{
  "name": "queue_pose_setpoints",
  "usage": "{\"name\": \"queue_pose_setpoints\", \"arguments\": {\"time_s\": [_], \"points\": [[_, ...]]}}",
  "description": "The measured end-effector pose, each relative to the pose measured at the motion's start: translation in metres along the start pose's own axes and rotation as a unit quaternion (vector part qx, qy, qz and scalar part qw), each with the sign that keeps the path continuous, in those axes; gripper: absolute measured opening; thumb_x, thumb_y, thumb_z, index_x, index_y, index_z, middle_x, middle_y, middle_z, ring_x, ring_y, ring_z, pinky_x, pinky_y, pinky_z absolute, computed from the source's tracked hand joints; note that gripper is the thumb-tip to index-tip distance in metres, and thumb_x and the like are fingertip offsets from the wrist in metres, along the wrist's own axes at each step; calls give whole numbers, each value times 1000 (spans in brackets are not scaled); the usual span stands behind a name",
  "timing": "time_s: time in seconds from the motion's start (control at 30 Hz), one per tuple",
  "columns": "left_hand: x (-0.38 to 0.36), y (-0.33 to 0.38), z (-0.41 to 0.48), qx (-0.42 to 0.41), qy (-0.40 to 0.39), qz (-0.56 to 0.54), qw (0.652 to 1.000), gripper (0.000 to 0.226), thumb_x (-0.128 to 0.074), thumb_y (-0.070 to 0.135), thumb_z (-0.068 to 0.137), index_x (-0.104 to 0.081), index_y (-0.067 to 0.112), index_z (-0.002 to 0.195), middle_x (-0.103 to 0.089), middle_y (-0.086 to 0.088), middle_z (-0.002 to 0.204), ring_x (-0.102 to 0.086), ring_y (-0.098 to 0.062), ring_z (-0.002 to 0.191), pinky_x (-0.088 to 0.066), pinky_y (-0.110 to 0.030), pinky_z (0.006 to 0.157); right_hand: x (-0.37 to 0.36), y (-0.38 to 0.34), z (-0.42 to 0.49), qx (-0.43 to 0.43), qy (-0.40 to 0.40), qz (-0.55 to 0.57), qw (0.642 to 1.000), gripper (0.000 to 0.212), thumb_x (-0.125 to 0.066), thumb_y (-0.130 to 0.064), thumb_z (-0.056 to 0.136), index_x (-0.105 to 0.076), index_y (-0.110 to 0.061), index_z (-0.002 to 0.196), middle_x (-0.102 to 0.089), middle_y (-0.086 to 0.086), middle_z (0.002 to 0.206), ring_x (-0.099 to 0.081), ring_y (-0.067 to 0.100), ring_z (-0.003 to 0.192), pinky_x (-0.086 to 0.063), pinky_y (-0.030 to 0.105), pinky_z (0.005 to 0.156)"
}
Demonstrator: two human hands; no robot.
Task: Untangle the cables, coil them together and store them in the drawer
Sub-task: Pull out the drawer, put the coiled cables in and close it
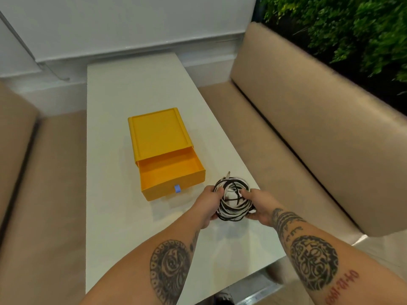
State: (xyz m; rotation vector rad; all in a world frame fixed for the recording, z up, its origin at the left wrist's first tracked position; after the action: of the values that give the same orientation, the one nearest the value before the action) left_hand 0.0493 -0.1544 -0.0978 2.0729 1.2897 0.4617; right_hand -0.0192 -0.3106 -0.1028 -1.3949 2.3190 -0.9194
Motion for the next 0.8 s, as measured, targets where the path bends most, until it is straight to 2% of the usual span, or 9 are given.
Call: {"name": "queue_pose_setpoints", "arguments": {"time_s": [0.07,0.27,0.43,0.57,0.7,0.8], "points": [[-9,25,-7,-27,2,21,999,34,-41,42,105,-47,24,133,-63,-3,125,-63,-23,109,-55,-34,80,9,-24,-8,18,6,3,1000,10,-64,-21,98,-65,-10,99,-67,12,100,-60,24,91,-53,39,69],[-11,114,-33,-131,38,44,990,43,-39,48,102,-45,22,136,-60,-7,129,-61,-28,114,-53,-47,99,14,-116,-38,90,9,15,996,15,-69,-19,94,-68,-9,105,-66,9,91,-62,24,82,-53,36,65],[43,170,-59,-189,102,28,976,35,-42,42,103,-53,17,126,-66,-7,119,-64,-26,105,-55,-43,92,-40,-169,-58,139,-37,16,990,13,-67,-21,96,-66,-9,100,-64,9,87,-61,24,81,-55,38,66],[108,163,-65,-159,149,9,976,35,-44,43,104,-58,14,117,-68,-8,109,-64,-25,93,-52,-32,69,-105,-169,-61,120,-85,-15,989,16,-66,-22,97,-64,-7,99,-65,11,92,-61,25,86,-57,40,70],[155,126,-65,-80,179,1,981,33,-48,42,105,-59,12,99,-60,-5,77,-53,-19,67,-41,-29,57,-152,-143,-59,51,-123,-75,988,13,-63,-21,98,-63,-8,96,-68,13,97,-65,27,86,-57,41,69],[172,104,-61,-41,184,-14,982,32,-50,39,104,-62,10,102,-62,-5,75,-57,-19,64,-42,-26,52,-172,-132,-51,18,-133,-110,985,13,-61,-19,99,-63,-7,95,-69,14,96,-66,28,82,-56,40,68]]}}
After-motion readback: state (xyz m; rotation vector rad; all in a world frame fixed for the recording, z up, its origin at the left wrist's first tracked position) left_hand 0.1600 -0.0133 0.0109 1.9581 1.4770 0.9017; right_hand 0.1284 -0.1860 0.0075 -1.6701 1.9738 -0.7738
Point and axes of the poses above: each hand's wrist, its own z-axis towards the middle knuckle, its own x-axis out of the back of the hand, y = z × x, the point moved 10 cm from there along z, towards the middle knuckle
